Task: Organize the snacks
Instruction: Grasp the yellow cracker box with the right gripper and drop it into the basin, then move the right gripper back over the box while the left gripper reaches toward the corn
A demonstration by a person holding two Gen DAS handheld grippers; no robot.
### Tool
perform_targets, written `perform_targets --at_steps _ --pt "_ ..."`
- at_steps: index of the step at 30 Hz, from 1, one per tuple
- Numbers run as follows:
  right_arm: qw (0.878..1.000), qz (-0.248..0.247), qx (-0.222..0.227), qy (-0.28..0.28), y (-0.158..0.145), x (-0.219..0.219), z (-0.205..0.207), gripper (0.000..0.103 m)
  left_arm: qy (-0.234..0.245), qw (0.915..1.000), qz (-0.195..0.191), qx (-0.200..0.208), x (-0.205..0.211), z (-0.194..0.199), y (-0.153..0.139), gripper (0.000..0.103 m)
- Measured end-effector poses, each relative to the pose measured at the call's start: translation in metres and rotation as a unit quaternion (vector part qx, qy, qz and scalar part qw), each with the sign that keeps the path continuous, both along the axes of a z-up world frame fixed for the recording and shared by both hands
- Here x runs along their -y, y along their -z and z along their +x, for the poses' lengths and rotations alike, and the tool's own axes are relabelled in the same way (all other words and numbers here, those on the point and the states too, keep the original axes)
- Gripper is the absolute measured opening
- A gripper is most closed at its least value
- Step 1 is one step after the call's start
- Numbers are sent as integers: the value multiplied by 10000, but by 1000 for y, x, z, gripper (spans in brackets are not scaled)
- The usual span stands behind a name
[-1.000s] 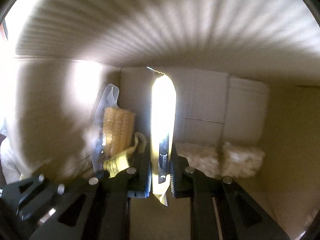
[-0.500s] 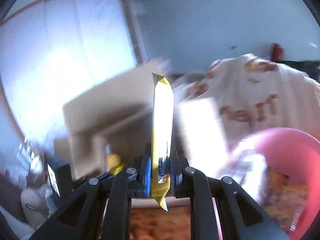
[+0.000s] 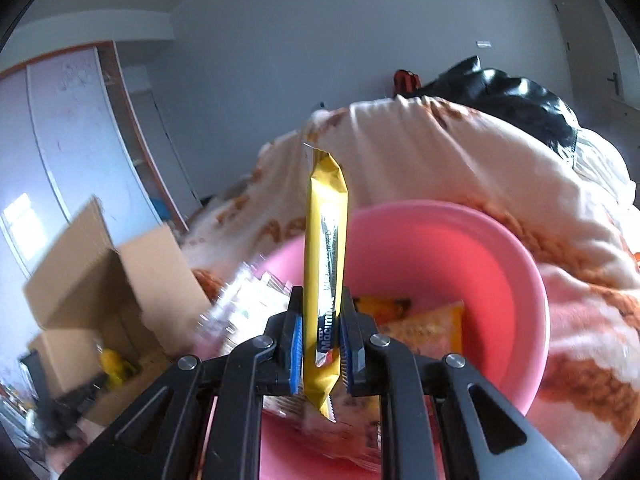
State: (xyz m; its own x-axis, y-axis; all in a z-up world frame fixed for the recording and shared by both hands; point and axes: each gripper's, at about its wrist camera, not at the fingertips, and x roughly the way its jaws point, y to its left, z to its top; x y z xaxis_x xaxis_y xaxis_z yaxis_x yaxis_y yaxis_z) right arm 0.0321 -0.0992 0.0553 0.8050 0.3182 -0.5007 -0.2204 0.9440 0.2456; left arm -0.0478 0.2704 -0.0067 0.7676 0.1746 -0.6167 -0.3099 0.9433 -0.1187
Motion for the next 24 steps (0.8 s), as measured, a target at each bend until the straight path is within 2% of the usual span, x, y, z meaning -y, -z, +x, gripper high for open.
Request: perform_targets --at_steps 4,5,7,8,9,12,14,17,18,20,24 --pt "9989 -441 -131 105 3 4 0 14 -52 9997 -230 77 -6 -9 -11 5" --pt "9986 -494 -126 126 5 13 1 20 -63 9996 -271 82 -7 -11 -13 5" --pt "9987 -477 17 175 -5 15 -3 41 -75 9993 -349 81 -10 -12 -15 5" --pt "9986 -461 167 216 -7 17 -9 63 -87 9993 -350 68 -11 -13 -15 5" --pt "9982 -461 299 254 -10 20 -12 79 -102 9993 -351 60 -11 -13 -15 5" --pt "9943 -376 935 341 -24 19 -34 80 -151 9990 -417 52 -15 -15 -15 5" --pt "9931 -187 1157 101 -31 12 -42 80 -181 9977 -641 79 -22 -20 -14 5" --pt "9906 -2 1257 -540 -35 -21 -53 80 -227 9906 -1326 240 -40 -33 -10 5" --pt "9896 -34 1242 -724 -33 -34 -52 80 -224 9892 -1421 282 -43 -35 -9 5" --pt "9865 -167 1175 -1131 -28 -63 -52 80 -235 9882 -1469 355 -46 -40 -8 5" --pt "9734 -995 1132 -1724 -5 -129 -57 79 -220 9904 -1343 254 -43 -37 -10 5"
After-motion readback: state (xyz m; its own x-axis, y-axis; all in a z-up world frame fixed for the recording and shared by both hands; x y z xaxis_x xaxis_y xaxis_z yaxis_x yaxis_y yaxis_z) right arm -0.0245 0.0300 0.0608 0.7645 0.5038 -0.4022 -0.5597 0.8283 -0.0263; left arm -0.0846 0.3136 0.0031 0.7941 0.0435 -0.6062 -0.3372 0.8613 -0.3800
